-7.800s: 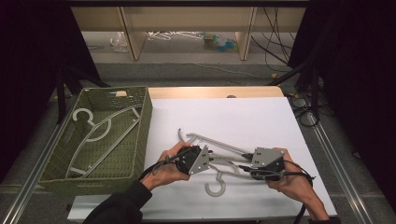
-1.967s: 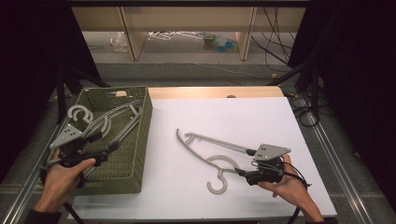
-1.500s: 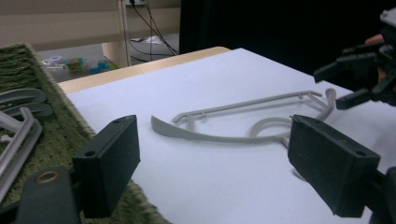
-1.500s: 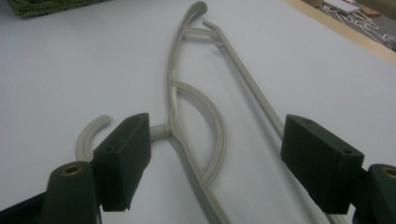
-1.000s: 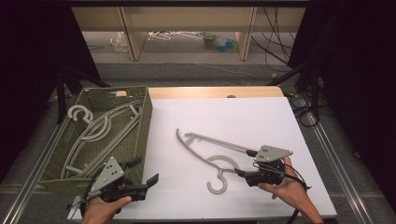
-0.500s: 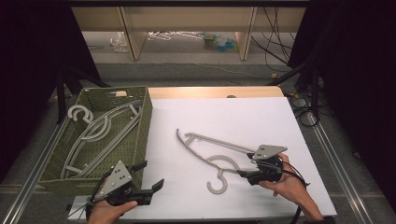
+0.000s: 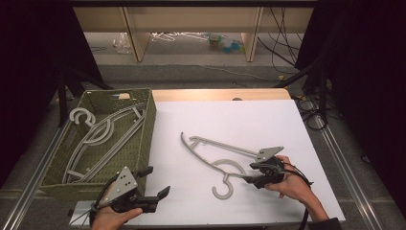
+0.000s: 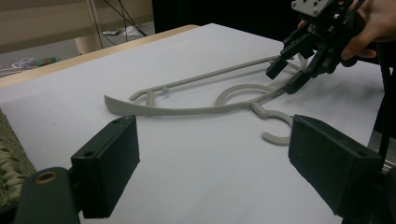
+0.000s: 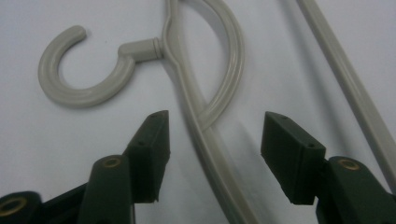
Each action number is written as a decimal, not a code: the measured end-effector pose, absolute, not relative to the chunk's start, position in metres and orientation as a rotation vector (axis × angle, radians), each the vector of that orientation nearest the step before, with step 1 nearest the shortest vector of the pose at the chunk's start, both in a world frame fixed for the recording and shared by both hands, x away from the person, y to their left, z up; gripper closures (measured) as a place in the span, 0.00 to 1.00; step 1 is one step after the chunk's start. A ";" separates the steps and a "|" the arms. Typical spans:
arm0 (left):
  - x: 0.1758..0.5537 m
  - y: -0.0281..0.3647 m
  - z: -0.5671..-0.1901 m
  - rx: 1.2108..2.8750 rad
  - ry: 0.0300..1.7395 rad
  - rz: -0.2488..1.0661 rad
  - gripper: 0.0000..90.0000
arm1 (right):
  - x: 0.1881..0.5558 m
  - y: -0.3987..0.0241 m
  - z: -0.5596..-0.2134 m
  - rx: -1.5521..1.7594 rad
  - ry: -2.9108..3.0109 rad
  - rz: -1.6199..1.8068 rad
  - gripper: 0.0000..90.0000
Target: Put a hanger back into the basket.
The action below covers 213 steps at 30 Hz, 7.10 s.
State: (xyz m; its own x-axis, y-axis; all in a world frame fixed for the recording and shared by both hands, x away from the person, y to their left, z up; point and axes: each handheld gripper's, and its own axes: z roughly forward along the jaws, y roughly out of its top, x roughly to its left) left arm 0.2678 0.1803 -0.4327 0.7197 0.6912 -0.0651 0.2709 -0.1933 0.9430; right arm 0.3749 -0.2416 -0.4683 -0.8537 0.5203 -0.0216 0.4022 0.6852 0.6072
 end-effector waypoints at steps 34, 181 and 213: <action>0.268 0.177 -0.436 1.815 0.717 0.473 0.19 | 0.385 -0.225 -0.462 0.507 2.965 0.606 0.90; 0.331 0.163 -0.326 1.806 0.792 0.116 0.87 | 0.336 -0.246 -0.428 0.801 2.465 1.138 0.32; 0.361 0.311 -0.303 1.743 1.081 0.354 0.88 | 0.336 -0.243 -0.432 0.815 2.489 1.125 0.32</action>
State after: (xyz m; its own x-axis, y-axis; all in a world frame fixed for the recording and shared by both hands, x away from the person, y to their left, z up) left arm 0.3614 0.3106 -0.3029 0.5555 0.7957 -0.2415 0.4991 -0.0868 0.8622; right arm 0.3359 -0.2432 -0.4316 -0.7978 0.6022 -0.0296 0.3755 0.5347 0.7570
